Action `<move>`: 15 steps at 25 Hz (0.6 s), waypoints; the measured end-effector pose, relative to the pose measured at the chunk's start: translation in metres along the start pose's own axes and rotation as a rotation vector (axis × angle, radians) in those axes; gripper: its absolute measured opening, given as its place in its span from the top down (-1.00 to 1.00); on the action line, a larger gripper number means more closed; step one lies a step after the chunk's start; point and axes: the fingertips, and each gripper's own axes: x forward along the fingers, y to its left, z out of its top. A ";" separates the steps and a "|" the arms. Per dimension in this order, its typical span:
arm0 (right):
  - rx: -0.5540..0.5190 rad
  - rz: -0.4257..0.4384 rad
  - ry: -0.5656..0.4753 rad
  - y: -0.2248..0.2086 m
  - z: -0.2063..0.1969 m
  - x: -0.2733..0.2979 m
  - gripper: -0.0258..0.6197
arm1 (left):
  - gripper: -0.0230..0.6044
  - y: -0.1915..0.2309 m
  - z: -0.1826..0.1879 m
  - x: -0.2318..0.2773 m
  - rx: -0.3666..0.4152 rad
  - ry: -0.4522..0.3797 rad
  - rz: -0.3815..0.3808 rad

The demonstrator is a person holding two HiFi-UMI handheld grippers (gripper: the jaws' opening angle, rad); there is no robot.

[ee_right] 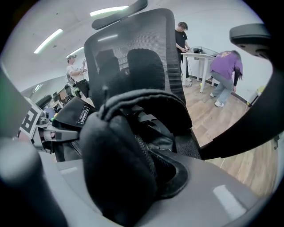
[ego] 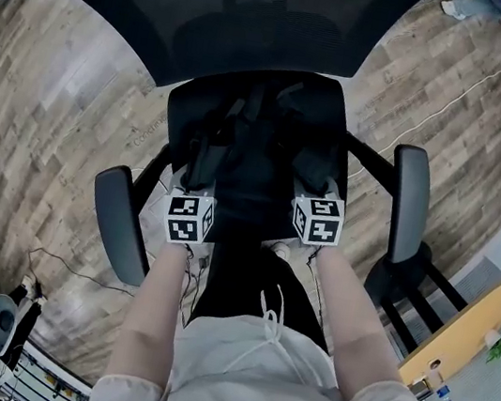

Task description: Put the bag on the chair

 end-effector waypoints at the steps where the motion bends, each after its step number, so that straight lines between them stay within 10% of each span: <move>1: 0.006 0.006 -0.007 0.000 -0.001 0.000 0.59 | 0.60 0.000 -0.001 0.000 -0.003 -0.001 0.001; 8: -0.157 -0.011 -0.076 -0.003 -0.004 -0.022 0.05 | 0.18 0.008 -0.013 -0.012 -0.108 -0.007 0.063; 15: -0.066 -0.027 -0.137 -0.021 -0.017 -0.052 -0.16 | -0.08 0.000 -0.017 -0.032 -0.099 -0.024 0.074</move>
